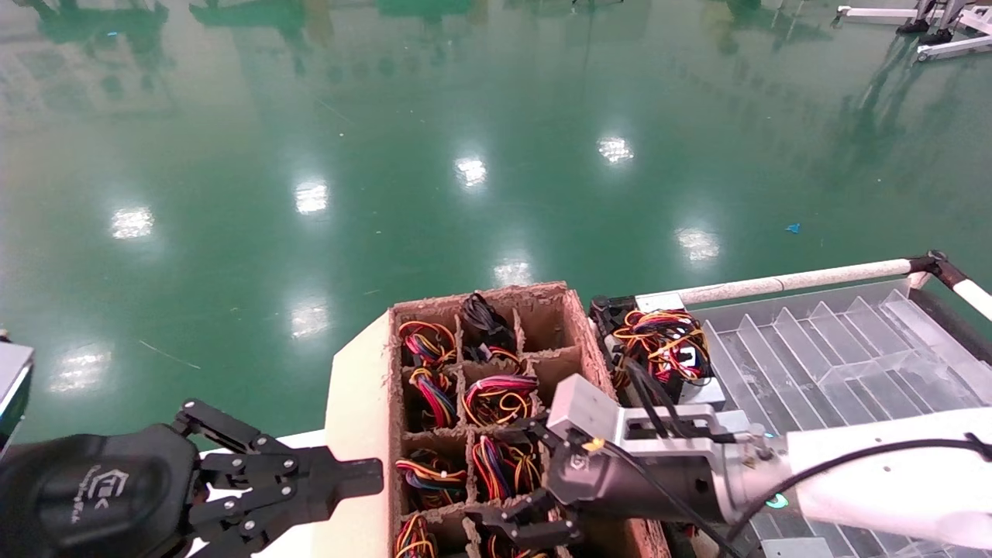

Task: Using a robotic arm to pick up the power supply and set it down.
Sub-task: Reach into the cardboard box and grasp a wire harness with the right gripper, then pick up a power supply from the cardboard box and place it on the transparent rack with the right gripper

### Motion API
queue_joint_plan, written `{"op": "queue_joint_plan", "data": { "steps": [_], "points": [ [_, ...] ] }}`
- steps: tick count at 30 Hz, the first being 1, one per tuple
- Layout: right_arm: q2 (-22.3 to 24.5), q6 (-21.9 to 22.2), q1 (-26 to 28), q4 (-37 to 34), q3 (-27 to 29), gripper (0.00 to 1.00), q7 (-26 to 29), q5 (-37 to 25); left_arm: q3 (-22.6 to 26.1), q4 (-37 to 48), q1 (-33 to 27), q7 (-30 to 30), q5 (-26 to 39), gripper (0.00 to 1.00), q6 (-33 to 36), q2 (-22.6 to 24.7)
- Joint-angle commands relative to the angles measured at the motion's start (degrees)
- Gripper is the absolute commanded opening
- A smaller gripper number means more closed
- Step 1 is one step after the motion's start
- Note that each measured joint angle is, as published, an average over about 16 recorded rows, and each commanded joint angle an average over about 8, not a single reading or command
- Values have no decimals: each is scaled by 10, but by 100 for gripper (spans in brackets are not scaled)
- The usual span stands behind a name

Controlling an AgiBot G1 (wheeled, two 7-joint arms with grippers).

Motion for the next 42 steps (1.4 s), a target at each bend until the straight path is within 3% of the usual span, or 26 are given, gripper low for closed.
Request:
{"op": "queue_joint_plan", "data": {
  "steps": [1, 8, 10, 31, 42],
  "points": [
    [-10, 2, 6, -11, -3, 0, -4, -5, 0, 0, 0, 0, 0, 23, 0, 0],
    [-20, 8, 15, -35, -7, 0, -14, -14, 0, 0, 0, 0, 0, 87, 0, 0],
    [-20, 9, 16, -38, -7, 0, -15, -16, 0, 0, 0, 0, 0, 99, 0, 0],
    [11, 23, 1, 25, -3, 0, 34, -18, 0, 0, 0, 0, 0, 100, 0, 0],
    [58, 24, -13, 91, 36, 0, 75, 40, 0, 0, 0, 0, 0, 100, 0, 0]
  ]
}}
